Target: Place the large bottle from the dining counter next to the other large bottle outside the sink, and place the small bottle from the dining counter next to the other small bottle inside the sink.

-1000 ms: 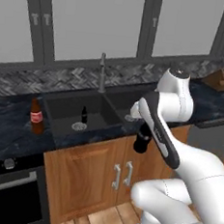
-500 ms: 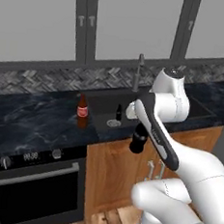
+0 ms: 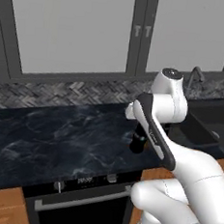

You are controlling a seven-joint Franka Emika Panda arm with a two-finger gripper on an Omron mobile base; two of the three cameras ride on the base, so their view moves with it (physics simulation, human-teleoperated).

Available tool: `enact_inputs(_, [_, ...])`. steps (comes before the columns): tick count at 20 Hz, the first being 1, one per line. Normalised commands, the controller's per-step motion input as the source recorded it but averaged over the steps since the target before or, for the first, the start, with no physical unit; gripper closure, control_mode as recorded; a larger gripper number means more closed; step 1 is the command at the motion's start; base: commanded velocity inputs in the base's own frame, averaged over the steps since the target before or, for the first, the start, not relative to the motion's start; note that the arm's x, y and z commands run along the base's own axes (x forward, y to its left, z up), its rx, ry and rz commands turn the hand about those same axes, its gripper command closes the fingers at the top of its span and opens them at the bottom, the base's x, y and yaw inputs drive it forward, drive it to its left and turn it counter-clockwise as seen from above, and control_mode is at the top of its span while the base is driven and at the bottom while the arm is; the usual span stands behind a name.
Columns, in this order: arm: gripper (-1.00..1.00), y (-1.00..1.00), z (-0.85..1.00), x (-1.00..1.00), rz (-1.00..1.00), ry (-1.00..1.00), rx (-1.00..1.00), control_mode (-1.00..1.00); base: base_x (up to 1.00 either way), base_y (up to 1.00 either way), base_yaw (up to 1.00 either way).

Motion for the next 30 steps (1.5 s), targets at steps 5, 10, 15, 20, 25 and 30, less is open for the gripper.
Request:
enact_inputs(5, [1.0, 0.0, 0.0, 0.0, 0.0, 0.0, 0.0, 1.0, 0.0, 0.14, 0.35])
enact_inputs(10, [1.0, 0.0, 0.0, 0.0, 0.0, 0.0, 0.0, 1.0, 0.0, 0.0, 0.0])
enact_inputs(15, [1.0, 0.0, 0.0, 0.0, 0.0, 0.0, 0.0, 1.0, 0.0, 0.0, 0.0])
enact_inputs(20, [1.0, 0.05, 0.0, 0.04, 0.0, 0.0, 0.0, -1.0, 0.0, 0.0, 0.0])
enact_inputs(25, [1.0, 0.37, 0.0, 0.33, 0.0, 0.01, 0.0, -1.0, 0.0, 0.0, 0.0])
enact_inputs(30, [1.0, 0.15, -0.02, 0.22, 0.0, 0.0, 0.0, -1.0, 0.0, 0.0, 0.0])
